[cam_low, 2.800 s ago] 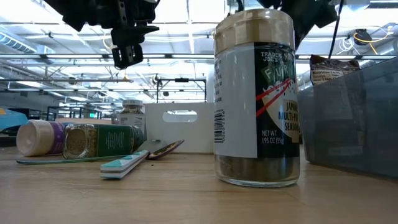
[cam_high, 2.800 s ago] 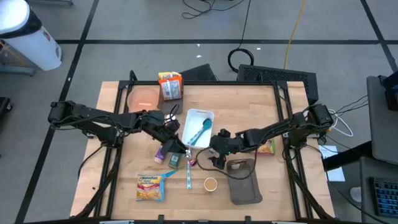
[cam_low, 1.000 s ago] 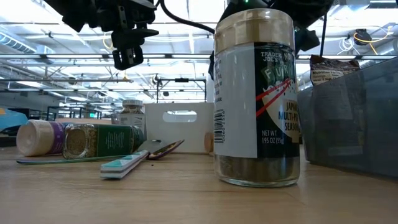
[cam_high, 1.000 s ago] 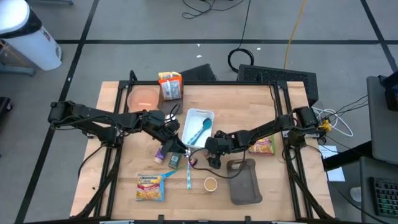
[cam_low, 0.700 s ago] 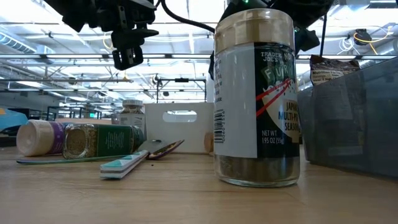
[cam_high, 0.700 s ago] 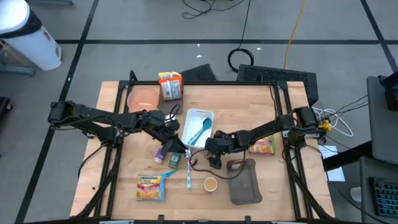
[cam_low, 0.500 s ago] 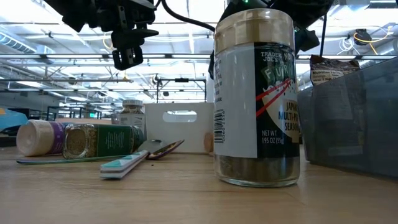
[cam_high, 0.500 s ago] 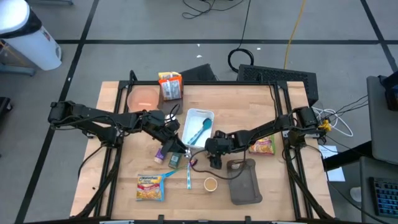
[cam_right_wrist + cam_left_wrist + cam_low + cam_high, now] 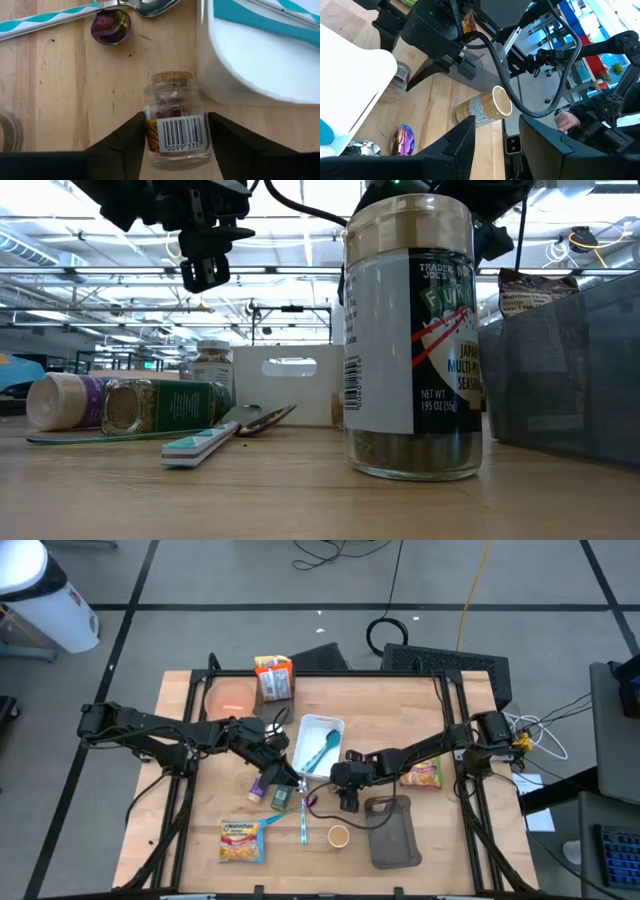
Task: Pick & Place Food Item
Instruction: Put the brown seasoning bottle into the bottom black bin
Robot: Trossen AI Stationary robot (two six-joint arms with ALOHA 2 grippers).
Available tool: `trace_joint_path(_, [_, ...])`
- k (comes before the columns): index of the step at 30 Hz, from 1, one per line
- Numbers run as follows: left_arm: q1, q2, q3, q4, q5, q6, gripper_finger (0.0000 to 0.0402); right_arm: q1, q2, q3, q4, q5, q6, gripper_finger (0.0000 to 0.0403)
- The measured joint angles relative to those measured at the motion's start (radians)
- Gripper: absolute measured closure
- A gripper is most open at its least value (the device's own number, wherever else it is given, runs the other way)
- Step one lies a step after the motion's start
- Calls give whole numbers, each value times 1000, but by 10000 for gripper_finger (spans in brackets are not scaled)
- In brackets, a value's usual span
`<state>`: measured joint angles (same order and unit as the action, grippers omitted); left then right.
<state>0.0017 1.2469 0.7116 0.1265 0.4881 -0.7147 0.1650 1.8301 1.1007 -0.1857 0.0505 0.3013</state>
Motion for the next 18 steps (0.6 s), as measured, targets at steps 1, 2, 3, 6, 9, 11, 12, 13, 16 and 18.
trace_joint_path(1, [0, 0, 0, 0, 0, 0, 243, 0, 0, 0, -5, 0, 2, 226])
trace_joint_path(2, [0, 0, 0, 0, 0, 0, 243, 0, 0, 0, -8, 0, 5, 227])
trace_joint_path(3, [0, 0, 0, 0, 0, -1, 243, 0, 0, 1, -10, -1, 6, 227])
trace_joint_path(6, [0, 0, 0, 0, 0, -1, 243, 0, 0, 1, -10, -3, 7, 227])
trace_joint_path(9, [0, 0, 0, 0, 0, -2, 243, 0, 0, 1, -11, -40, 5, 227])
trace_joint_path(11, [0, 0, 0, 0, 0, -2, 243, 0, 0, 0, -14, -55, 1, 222])
trace_joint_path(12, [0, 0, 0, 0, 0, -2, 243, 0, 0, 0, -14, -54, 1, 215])
trace_joint_path(13, [0, 0, 0, 0, 0, -2, 243, 1, 1, 0, -15, -53, -1, 206])
trace_joint_path(16, [0, 0, 0, 0, 0, -2, 243, 1, 2, 0, -27, -36, -10, 187])
trace_joint_path(18, [0, 0, 0, 0, 0, -2, 243, 1, 5, -3, -50, -21, -28, 182])
